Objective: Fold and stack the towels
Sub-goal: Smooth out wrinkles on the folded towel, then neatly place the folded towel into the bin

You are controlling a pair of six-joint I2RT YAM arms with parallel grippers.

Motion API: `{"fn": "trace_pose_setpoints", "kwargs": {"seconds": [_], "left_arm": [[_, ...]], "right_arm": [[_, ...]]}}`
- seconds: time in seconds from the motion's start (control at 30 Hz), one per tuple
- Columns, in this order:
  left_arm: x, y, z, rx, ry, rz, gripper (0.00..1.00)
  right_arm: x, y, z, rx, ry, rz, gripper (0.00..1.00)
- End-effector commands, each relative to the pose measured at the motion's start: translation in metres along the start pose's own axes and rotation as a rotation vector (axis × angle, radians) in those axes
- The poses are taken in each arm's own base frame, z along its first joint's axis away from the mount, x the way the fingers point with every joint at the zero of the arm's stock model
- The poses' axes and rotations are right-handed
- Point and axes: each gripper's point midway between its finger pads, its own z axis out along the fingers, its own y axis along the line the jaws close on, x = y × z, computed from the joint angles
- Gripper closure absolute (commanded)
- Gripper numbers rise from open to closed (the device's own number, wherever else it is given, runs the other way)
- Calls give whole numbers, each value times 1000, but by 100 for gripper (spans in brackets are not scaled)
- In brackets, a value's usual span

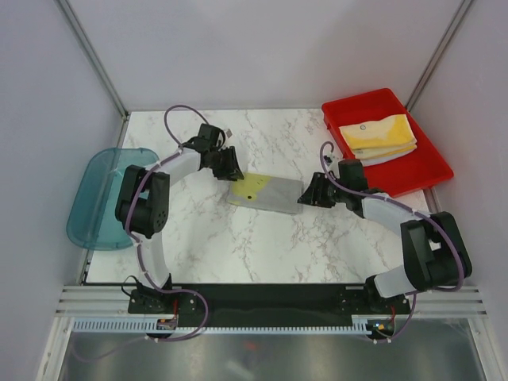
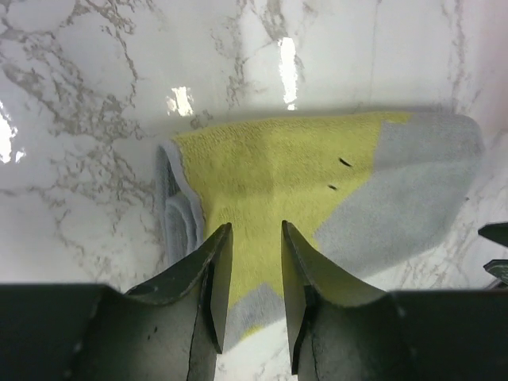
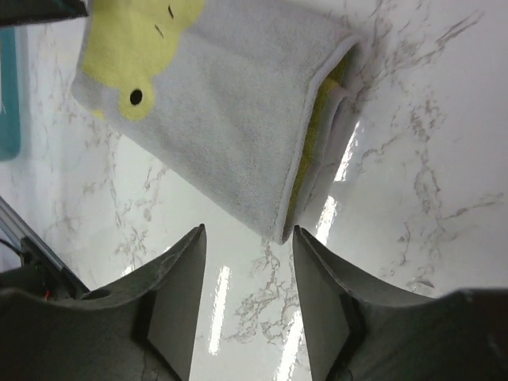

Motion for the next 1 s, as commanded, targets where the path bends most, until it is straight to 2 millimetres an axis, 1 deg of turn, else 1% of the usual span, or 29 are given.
{"fn": "trace_pose_setpoints", "kwargs": {"seconds": [0.0, 0.07, 0.1, 0.2, 0.23, 0.27, 0.3, 0.33, 0.37, 0.43, 0.47, 0.53, 0.57, 0.67, 0.7, 0.73, 0.77, 0.8, 0.87, 0.97], "left_arm": [[-35, -31, -53, 37, -150, 30, 61], [-43, -41, -66, 54, -186, 46, 61], [-32, -39, -73, 44, -146, 79, 53], [-28, -37, -78, 35, -135, 79, 53], [-22, -35, -76, 32, -122, 76, 53], [-8, -43, -71, 97, -78, 63, 56], [0, -44, -67, 115, -57, 47, 57], [3, -48, -64, 143, -60, 52, 57], [23, -46, -57, 172, -11, 34, 58], [33, -43, -52, 174, -3, 11, 59], [43, -33, -46, 150, 9, -2, 59], [49, -21, -41, 99, 11, -17, 59], [54, -9, -38, 51, 10, -28, 59], [61, 2, -34, 5, 15, -51, 60], [62, 3, -34, 2, 16, -61, 60], [61, 2, -34, 4, 12, -65, 60], [65, 3, -33, 4, 19, -71, 60], [63, 2, -35, 8, 7, -70, 60], [65, 7, -36, -13, -1, -76, 60], [65, 7, -37, -19, -8, -74, 60]], "right_arm": [[-32, -1, -15, 110, -123, 80, 43], [-38, -1, -18, 133, -159, 139, 38], [-44, -5, -18, 163, -183, 143, 34], [-48, -11, -11, 202, -183, 141, 27], [-49, -16, -8, 223, -185, 143, 27], [-49, -17, -5, 222, -177, 152, 27], [-53, -15, -1, 205, -184, 155, 27], [-48, -16, 8, 197, -153, 170, 27], [-44, -9, 13, 169, -132, 173, 27], [-46, -2, 24, 150, -128, 172, 26], [-43, 2, 29, 162, -127, 157, 26], [-39, 2, 35, 176, -127, 159, 24], [-37, 1, 37, 184, -133, 160, 23], [-31, -7, 44, 211, -137, 166, 22], [-27, -10, 48, 219, -125, 163, 22], [-25, -11, 49, 219, -121, 157, 22], [-22, -9, 52, 213, -115, 149, 22], [-20, -9, 56, 205, -106, 143, 22], [-16, -7, 61, 199, -93, 122, 22], [-10, -6, 68, 201, -73, 117, 23]]}}
